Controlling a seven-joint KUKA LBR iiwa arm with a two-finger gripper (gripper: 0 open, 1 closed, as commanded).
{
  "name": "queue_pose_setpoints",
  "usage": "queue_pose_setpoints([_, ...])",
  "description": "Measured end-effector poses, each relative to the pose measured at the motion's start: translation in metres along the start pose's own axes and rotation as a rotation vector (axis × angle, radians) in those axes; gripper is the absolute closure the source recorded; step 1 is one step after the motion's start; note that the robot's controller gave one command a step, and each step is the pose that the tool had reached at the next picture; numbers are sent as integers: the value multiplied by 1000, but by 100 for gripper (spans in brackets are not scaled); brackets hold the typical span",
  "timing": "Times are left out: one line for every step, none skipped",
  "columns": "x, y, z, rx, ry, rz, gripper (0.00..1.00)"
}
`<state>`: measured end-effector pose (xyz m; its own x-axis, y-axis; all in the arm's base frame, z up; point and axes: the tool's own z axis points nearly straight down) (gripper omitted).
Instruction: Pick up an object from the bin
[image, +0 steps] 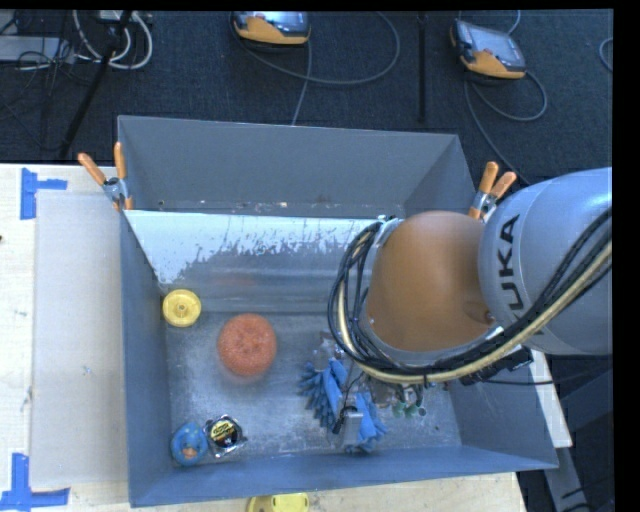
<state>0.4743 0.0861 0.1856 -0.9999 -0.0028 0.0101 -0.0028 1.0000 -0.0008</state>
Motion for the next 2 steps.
queue_pose_setpoints([-2,-1,-4,-1,-8,4,0])
queue_pose_setpoints([-20,-36,67,-2,-14,58,0])
